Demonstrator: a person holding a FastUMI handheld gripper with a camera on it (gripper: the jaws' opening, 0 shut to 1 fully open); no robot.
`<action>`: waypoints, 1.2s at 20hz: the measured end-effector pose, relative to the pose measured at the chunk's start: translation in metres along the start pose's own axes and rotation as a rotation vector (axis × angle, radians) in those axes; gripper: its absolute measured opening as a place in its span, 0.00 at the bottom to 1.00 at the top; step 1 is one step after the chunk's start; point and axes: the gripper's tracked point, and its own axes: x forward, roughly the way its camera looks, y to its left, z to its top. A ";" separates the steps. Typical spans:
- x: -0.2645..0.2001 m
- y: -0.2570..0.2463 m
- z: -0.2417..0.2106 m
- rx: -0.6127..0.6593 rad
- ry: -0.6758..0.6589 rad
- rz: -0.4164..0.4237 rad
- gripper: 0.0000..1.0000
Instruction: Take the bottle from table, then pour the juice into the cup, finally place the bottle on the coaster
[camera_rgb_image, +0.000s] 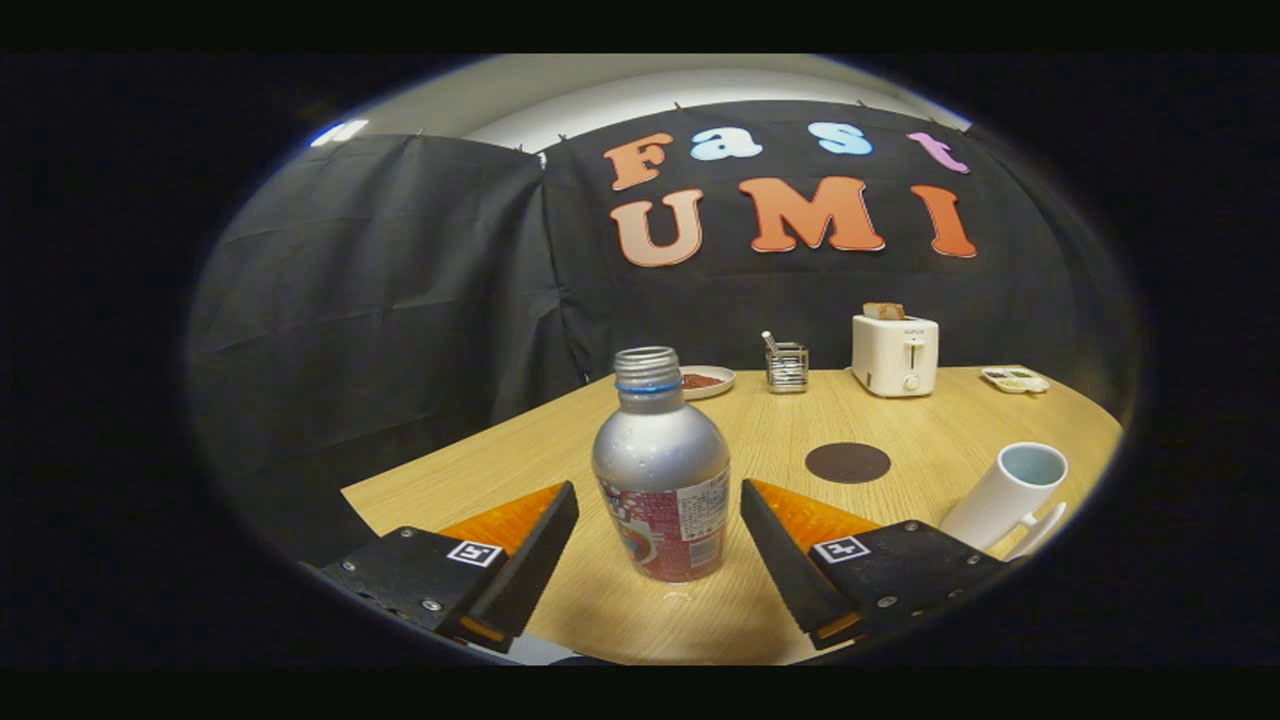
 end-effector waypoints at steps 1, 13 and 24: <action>0.003 0.001 -0.003 -0.001 0.011 -0.005 0.95; -0.002 -0.003 -0.001 0.174 0.028 0.018 0.79; -0.023 -0.039 0.022 0.555 -0.038 0.081 0.77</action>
